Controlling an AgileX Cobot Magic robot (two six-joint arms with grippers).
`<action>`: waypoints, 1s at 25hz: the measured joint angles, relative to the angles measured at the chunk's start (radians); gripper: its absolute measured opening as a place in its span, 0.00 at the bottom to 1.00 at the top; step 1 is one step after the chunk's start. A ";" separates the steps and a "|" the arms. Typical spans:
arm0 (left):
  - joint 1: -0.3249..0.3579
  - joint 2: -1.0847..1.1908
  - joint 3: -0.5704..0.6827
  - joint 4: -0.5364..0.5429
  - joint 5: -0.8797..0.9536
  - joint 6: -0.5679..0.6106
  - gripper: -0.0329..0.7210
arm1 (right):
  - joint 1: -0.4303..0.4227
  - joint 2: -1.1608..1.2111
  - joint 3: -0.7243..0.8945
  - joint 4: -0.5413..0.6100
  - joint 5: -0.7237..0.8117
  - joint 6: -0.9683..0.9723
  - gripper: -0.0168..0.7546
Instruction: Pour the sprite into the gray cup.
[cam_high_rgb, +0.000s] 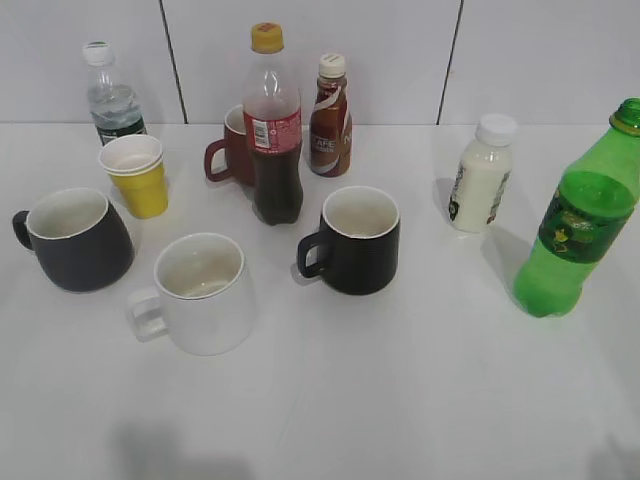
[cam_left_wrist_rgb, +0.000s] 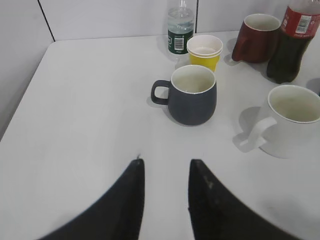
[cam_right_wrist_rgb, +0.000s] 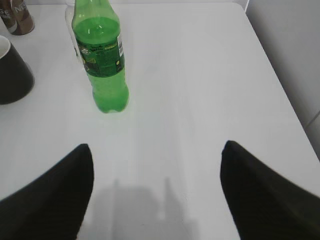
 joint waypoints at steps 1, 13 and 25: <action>0.000 0.000 0.000 0.000 0.000 0.000 0.36 | 0.000 0.000 0.000 0.000 0.000 0.000 0.79; 0.000 0.000 0.000 0.000 0.000 0.000 0.36 | 0.000 0.000 0.000 0.000 0.000 0.001 0.79; 0.000 0.000 0.000 -0.006 0.000 0.000 0.36 | 0.000 0.000 0.000 0.000 0.000 0.001 0.79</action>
